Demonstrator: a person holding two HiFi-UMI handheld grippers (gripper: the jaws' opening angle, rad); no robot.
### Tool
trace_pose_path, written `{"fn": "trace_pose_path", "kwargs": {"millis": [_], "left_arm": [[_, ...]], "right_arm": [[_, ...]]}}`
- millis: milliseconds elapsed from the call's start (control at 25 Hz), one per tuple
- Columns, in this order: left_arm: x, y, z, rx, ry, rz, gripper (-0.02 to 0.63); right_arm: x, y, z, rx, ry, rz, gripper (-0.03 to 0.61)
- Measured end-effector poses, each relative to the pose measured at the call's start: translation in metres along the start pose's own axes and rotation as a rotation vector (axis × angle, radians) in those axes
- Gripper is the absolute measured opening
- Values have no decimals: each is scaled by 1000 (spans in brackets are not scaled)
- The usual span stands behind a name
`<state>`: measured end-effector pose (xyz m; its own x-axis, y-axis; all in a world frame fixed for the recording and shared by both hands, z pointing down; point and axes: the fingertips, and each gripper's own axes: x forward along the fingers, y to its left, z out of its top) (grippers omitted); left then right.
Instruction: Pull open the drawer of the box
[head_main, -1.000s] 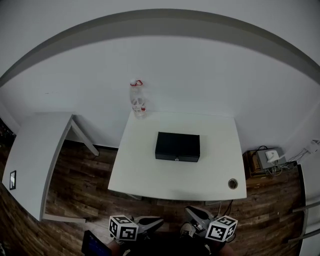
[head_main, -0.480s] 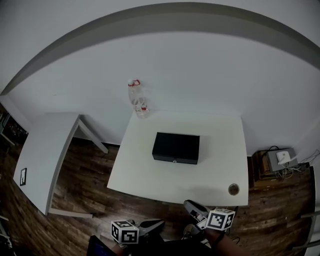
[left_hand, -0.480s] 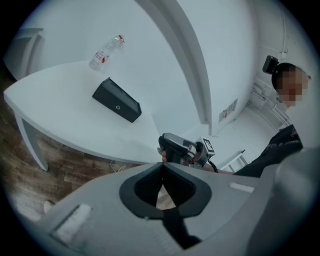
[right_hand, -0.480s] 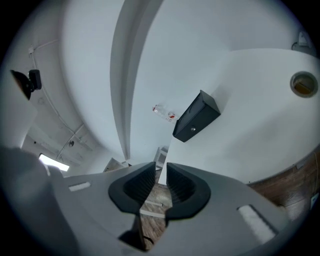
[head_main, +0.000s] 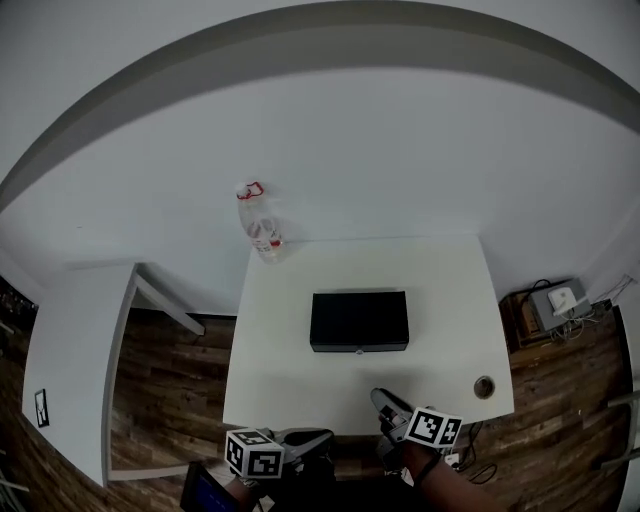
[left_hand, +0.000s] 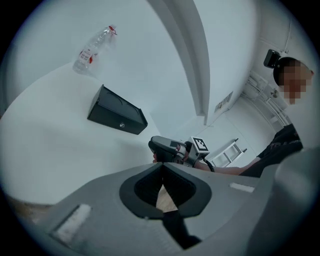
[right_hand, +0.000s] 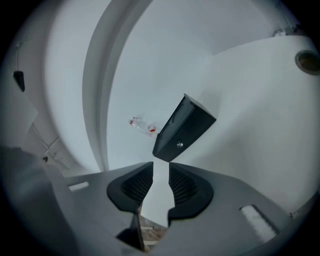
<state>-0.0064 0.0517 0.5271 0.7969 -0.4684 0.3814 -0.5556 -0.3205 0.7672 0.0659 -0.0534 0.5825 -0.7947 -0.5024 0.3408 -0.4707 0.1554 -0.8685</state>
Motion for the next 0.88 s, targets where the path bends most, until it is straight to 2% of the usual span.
{"fn": "trace_pose_path", "kwargs": {"millis": [120, 240, 480, 640, 760, 880], "left_arm": [[-10, 30, 29, 73, 11, 5, 3], [-22, 68, 61, 86, -60, 61, 2], [-23, 140, 111, 145, -106, 196, 2], [-14, 164, 138, 232, -105, 262, 2], [-1, 168, 152, 267, -92, 250, 3], [12, 173, 158, 282, -65, 242, 3]], "right_arm": [[23, -5, 6, -123, -42, -146, 106], [40, -6, 11, -237, -71, -289, 106], [60, -21, 9, -426, -25, -514, 114], [68, -22, 4, -557, 38, -598, 115], [79, -23, 5, -669, 69, -641, 114], [86, -29, 9, -695, 75, -671, 120]]}}
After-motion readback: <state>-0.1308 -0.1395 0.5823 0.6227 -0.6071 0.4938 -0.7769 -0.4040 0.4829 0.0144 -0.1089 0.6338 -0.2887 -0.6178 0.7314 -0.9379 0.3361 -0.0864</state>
